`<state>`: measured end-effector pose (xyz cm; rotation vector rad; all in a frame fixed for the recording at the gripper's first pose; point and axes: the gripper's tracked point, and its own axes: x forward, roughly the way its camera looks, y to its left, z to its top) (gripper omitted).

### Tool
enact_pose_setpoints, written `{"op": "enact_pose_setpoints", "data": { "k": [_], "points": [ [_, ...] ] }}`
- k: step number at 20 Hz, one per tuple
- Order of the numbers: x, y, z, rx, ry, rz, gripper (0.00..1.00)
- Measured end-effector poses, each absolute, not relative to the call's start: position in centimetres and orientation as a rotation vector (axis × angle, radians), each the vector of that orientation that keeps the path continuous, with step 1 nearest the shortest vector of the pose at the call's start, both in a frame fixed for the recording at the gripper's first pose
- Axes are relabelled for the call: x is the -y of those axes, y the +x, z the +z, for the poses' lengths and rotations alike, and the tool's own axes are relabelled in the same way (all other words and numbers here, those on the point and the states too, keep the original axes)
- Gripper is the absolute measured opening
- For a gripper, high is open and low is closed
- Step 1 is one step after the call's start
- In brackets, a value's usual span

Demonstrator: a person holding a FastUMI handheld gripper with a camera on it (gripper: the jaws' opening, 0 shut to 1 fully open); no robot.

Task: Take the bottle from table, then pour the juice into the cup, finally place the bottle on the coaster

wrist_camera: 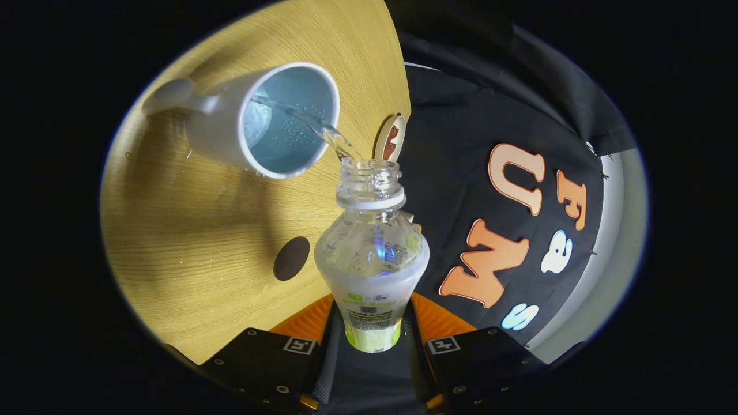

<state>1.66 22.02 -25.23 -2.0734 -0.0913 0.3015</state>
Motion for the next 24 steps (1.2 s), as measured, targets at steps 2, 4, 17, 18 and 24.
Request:
{"op": "enact_pose_setpoints", "data": {
  "k": [2,4,17,18,24],
  "points": [
    [-22.1,1.8,-25.0,0.106,-2.093,0.300,0.55],
    [-22.4,1.9,-24.8,0.122,-2.110,0.298,0.55],
    [-23.3,1.4,-24.6,0.166,-2.195,0.322,0.55],
    [-23.3,1.5,-24.5,0.169,-2.205,0.327,0.55],
    [-23.4,1.5,-24.3,0.177,-2.243,0.338,0.55]
  ]
}}
